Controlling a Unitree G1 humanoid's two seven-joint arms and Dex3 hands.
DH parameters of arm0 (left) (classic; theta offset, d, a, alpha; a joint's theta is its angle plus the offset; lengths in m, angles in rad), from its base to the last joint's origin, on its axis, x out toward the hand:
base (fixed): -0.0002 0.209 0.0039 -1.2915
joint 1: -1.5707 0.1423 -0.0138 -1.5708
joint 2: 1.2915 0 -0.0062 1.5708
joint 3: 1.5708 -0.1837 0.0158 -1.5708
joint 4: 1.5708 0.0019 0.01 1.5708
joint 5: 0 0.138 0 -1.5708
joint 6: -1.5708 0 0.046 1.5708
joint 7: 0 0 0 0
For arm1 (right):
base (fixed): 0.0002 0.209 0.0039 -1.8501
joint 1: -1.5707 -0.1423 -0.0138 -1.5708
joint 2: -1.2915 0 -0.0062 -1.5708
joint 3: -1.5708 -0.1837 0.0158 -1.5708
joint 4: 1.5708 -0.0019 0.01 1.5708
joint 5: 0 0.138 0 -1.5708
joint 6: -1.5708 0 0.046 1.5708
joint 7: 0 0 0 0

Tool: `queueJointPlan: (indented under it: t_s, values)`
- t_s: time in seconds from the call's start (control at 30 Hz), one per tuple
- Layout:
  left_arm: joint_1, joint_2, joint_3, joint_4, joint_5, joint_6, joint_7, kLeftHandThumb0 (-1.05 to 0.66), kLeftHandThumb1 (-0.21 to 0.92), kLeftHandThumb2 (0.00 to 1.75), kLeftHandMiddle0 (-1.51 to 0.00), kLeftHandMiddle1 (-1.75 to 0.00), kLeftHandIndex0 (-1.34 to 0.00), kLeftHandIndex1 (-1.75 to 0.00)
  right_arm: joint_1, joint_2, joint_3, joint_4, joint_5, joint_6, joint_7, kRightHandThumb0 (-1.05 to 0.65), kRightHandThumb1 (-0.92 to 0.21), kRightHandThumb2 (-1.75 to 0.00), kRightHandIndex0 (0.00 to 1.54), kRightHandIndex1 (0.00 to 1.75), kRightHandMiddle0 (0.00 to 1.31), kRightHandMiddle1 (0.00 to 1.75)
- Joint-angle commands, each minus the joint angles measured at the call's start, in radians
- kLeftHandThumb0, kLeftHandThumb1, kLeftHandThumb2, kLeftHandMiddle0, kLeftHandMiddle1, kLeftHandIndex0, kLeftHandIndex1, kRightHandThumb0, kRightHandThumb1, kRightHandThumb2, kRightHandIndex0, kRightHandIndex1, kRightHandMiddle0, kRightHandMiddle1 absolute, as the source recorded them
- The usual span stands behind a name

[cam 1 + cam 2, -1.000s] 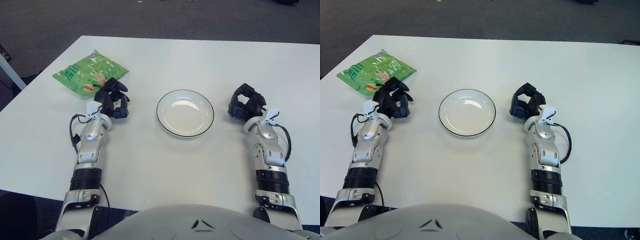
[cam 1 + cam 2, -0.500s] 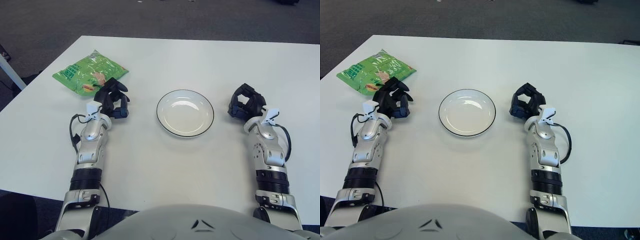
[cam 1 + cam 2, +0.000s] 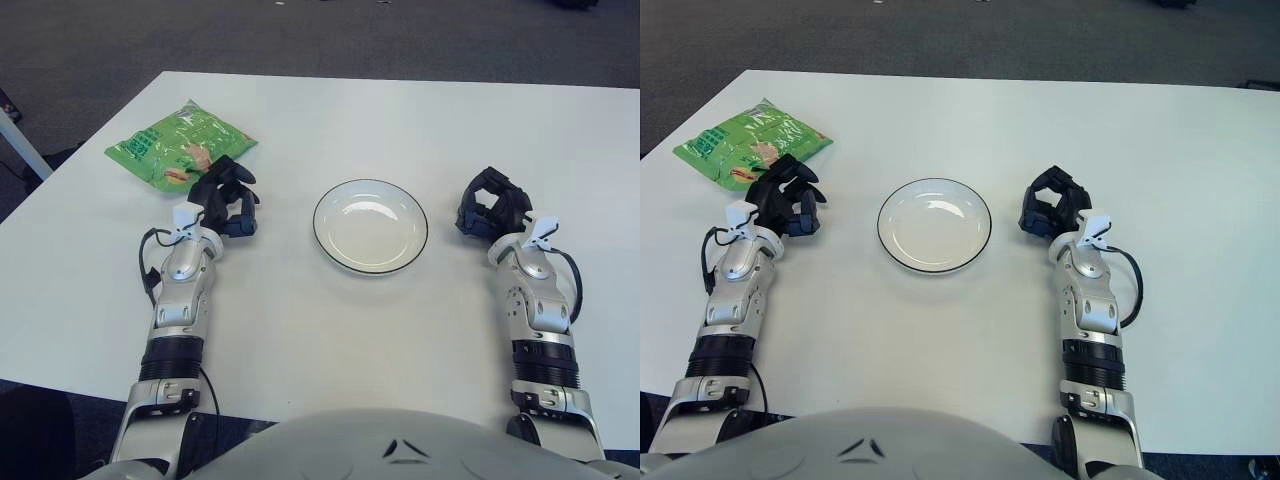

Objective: Put the snack into the plate.

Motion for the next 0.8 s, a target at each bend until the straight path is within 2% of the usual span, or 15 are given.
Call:
queueJointPlan:
  t_s: [0.0,0.37,0.77]
  values:
    - [0.127,-0.038,-0.005,0.072,0.012,-0.002,0.009,-0.01,0.23,1.43,-0.57,-1.75,-0.55,-1.75,0.111,0.042,0.0,0.042,0.01,0.03,0.001,-0.49,-0.29,-1.35,1.3,1.75,0.64,1.75]
    - [0.134,-0.048,-0.016,0.106,0.09,-0.14,0.057,-0.01,0.25,1.41,-0.55,-1.75,-0.54,-1.75,0.112,0.041,-0.001,0.042,0.014,0.029,0.009,-0.49,-0.29,-1.35,1.3,1.75,0.64,1.75]
    - [0.122,-0.05,-0.009,0.11,0.085,-0.123,0.069,-0.01,0.25,1.4,-0.55,-1.75,-0.54,-1.75,0.106,0.041,0.001,0.047,0.009,0.032,0.012,-0.49,-0.28,-1.35,1.3,1.75,0.64,1.75]
